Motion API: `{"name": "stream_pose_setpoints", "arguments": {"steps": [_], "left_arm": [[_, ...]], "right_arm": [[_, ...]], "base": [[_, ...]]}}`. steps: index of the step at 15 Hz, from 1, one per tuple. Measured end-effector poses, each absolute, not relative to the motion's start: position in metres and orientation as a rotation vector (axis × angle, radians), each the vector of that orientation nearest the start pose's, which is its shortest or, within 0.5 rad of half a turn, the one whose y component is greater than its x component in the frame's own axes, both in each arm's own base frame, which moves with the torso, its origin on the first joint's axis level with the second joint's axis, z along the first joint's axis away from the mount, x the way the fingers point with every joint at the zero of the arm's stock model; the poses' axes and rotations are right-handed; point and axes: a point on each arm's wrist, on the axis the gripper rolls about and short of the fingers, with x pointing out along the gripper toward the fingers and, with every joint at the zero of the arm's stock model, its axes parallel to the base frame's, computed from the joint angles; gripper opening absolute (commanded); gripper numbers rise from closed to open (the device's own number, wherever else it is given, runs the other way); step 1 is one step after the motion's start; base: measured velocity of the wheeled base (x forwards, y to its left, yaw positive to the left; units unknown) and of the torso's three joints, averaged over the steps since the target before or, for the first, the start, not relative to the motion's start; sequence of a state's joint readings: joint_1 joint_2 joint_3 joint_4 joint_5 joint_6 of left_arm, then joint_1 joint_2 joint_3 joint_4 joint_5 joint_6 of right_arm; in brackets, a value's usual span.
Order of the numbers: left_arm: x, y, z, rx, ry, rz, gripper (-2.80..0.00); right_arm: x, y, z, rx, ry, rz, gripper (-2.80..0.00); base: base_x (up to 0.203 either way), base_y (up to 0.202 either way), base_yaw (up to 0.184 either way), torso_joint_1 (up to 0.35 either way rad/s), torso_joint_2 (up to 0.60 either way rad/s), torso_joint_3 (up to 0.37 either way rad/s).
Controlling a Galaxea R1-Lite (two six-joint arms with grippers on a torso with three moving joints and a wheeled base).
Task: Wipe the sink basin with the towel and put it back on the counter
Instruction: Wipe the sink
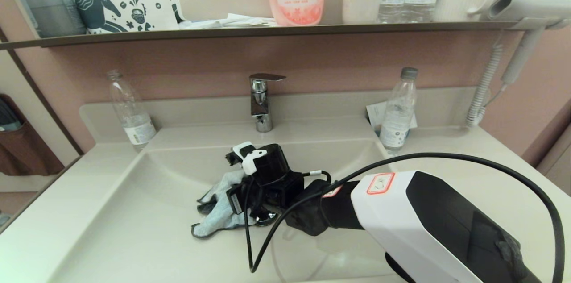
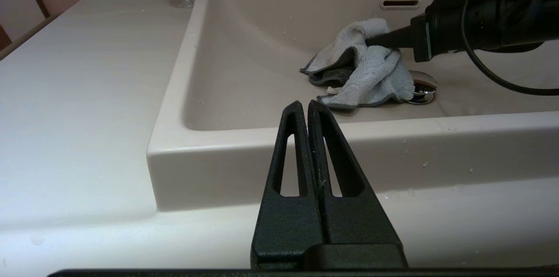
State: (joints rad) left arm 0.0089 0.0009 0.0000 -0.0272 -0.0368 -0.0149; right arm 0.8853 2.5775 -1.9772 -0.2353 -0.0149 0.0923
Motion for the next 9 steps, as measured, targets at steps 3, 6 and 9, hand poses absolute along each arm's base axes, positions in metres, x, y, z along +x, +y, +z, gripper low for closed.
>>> {"name": "stream_pose_setpoints", "arguments": {"steps": [3,6,9], "left_arm": [[-0.023,-0.001,0.078,-0.014,-0.026,-0.028,-2.8],[-0.023,-0.001,0.078,-0.014,-0.026,-0.028,-2.8],[-0.023,-0.001,0.078,-0.014,-0.026,-0.028,-2.8]], "right_arm": [[0.336,0.423,0.095,-0.135,0.224,0.896,-2.8],[0.345,0.424,0.089,-0.194,0.085,0.914,-2.8],[0.358,0.416,0.089,-0.236,0.02,0.886,-2.8]], "base": [[0.0,0.0,0.0,0.0,0.0,0.0],[0.0,0.0,0.0,0.0,0.0,0.0],[0.0,0.0,0.0,0.0,0.0,0.0]]}}
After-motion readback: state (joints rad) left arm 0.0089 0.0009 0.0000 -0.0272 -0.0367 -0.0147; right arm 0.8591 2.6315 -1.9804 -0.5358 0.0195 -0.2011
